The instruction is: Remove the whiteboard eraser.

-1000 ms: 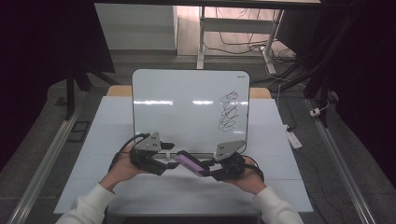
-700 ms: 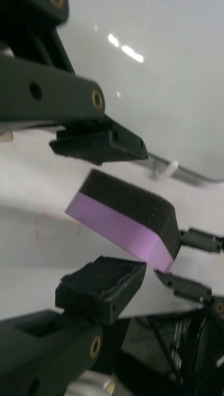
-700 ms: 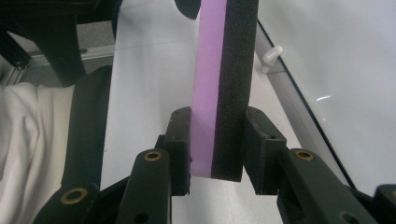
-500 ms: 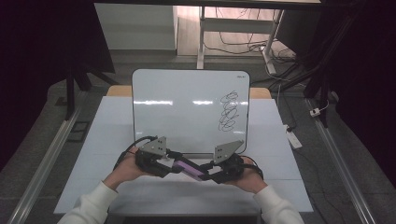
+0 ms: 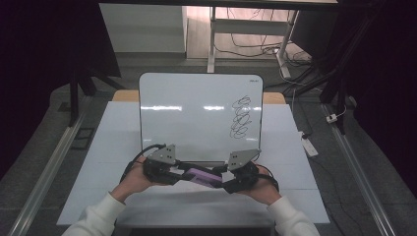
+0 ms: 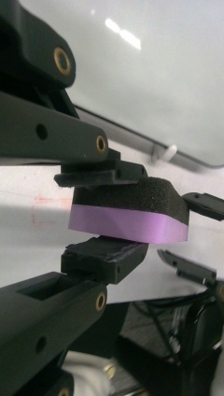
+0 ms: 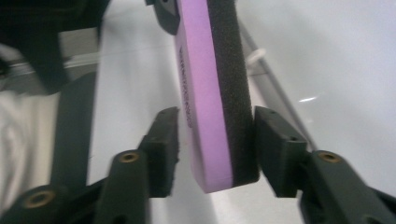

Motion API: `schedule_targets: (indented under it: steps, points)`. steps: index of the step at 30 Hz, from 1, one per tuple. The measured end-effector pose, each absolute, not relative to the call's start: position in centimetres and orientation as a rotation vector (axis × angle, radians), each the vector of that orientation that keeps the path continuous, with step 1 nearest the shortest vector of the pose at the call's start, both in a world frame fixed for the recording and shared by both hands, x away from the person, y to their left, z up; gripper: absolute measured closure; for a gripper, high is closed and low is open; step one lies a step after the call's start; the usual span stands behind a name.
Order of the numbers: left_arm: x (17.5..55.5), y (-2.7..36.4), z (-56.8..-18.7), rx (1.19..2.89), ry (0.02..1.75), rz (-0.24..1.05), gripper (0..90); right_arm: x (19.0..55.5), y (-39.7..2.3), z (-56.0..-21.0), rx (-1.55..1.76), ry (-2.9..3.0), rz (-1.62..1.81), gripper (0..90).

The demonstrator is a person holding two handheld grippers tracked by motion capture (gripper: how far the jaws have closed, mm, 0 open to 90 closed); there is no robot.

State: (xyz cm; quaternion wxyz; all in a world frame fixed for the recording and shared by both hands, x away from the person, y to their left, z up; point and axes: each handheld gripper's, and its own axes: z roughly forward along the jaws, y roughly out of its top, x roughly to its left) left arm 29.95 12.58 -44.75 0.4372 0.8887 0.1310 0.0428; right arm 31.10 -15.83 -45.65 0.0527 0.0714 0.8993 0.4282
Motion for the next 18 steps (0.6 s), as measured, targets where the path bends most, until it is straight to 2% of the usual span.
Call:
schedule_targets:
  steps: [6,18]
  points:
    - [30.2,13.2,-44.8,2.184,0.401,0.120,65.0,30.0,-17.0,-45.0,0.304,2.515,1.324,36.9]
    - [31.2,15.3,-44.6,2.060,0.655,0.107,65.0,29.0,-21.3,-45.5,0.537,2.259,1.338,32.2]
